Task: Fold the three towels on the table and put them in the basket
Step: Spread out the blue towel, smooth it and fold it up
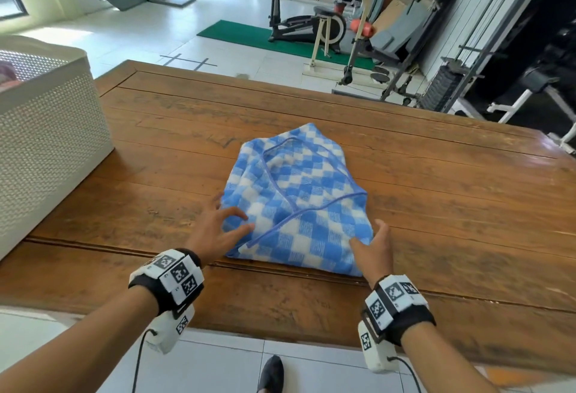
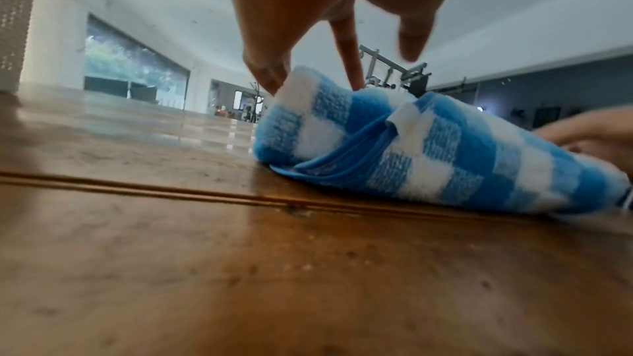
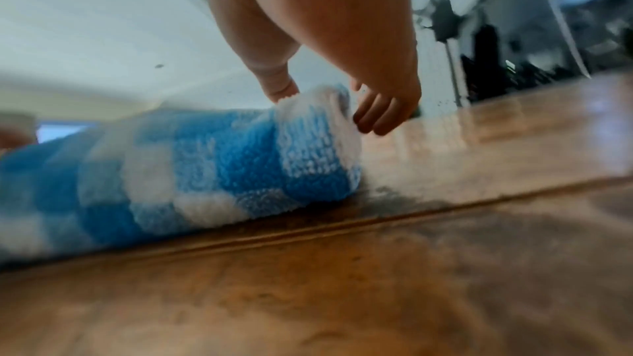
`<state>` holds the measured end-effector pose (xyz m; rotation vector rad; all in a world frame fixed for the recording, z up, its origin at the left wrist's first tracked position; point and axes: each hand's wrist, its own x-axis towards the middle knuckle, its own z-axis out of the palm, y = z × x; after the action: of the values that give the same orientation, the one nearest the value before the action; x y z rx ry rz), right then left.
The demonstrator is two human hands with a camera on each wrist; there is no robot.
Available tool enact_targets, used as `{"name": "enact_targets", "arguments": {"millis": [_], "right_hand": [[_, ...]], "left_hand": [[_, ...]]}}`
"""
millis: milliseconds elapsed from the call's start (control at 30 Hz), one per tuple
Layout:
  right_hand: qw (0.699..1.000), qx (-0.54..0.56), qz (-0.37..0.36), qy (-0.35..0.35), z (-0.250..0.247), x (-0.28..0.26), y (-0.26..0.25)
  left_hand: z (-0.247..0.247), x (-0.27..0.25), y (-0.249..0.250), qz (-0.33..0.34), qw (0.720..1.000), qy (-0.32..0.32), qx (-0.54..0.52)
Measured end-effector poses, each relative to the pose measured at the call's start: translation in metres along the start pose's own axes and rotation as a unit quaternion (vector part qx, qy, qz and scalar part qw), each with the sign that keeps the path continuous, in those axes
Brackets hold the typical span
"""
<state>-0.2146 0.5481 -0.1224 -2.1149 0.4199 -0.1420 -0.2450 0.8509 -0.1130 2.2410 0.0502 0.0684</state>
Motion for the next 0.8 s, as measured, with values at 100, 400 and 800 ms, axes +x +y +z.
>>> {"name": "enact_targets", "arguments": {"millis": [100, 400, 800], "right_hand": [[0.965, -0.129, -0.228, 0.016, 0.001, -0.006, -0.002], [0.784, -0.407, -0.41, -0.227, 0.027, -0.029, -0.009], [0.839, -0.317, -0.329, -0.296, 0.026, -0.002, -0.024]], "left_hand": [[0.004, -0.005, -0.012, 0.099, 0.981, -0.055, 0.159], [0.013, 0.003, -0.016, 0.186, 0.915, -0.096, 0.345], [0.035, -0.001, -0.013, 0.284, 0.871, -0.114, 0.385]]}}
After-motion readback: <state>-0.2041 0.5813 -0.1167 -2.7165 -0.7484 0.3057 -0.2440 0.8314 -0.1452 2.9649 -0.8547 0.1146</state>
